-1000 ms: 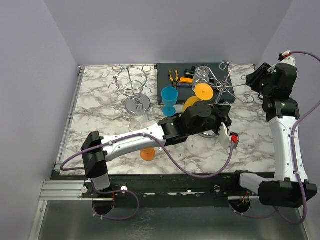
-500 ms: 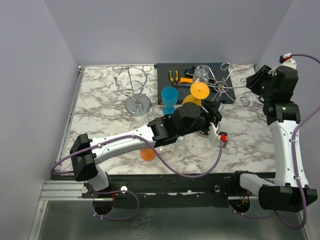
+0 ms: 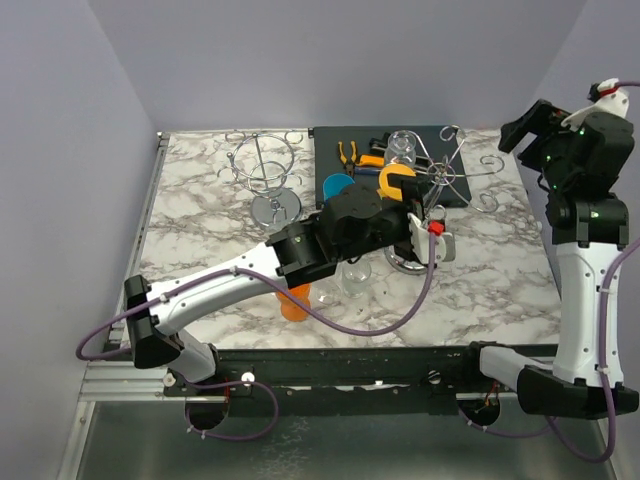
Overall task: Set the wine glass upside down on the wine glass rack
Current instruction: Adjust the wine rack at the center of the board, then pick up the wine glass at the center of the board.
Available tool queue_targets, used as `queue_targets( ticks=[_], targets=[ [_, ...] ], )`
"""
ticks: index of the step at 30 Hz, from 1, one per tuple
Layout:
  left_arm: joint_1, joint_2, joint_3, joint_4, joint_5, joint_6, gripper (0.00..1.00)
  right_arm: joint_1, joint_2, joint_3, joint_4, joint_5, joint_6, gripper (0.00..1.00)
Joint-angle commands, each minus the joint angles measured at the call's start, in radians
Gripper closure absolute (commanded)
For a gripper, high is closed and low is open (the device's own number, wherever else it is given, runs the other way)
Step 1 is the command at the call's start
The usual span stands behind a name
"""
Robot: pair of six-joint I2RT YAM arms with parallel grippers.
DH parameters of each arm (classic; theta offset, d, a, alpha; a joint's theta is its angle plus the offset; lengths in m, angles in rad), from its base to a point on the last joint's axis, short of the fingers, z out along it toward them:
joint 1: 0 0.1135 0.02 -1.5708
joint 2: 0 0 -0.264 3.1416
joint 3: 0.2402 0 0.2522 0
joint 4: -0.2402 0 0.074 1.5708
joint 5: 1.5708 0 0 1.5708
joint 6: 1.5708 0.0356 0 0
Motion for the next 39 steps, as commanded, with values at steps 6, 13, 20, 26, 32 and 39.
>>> queue_targets(
  ticks=[6, 13, 20, 26, 32, 39],
  targets=[
    [0.004, -0.208, 0.144, -0.163, -0.127, -0.303, 0.01, -0.004, 0.012, 0.21, -0.066, -0.26, -0.026, 0.09],
    [0.089, -0.322, 0.196, -0.229, -0.211, -0.364, 0.01, 0.198, 0.114, 0.342, -0.119, -0.217, -0.05, 0.09],
    [0.178, -0.341, 0.234, -0.244, -0.25, -0.347, 0.01, 0.776, 0.411, 0.687, -0.244, 0.272, -0.154, 0.04],
    [0.227, -0.369, 0.267, -0.298, -0.302, -0.34, 0.01, 1.018, 0.459, 0.705, -0.317, 0.417, -0.14, 0.05],
    [0.239, -0.444, 0.138, -0.363, -0.327, -0.314, 0.08, 1.241, 0.381, 0.47, -0.37, 0.524, 0.008, 0.22],
    [0.269, -0.565, -0.039, -0.37, -0.276, -0.311, 0.12, 1.381, 0.32, 0.162, -0.444, 0.509, 0.232, 0.27]
  ],
)
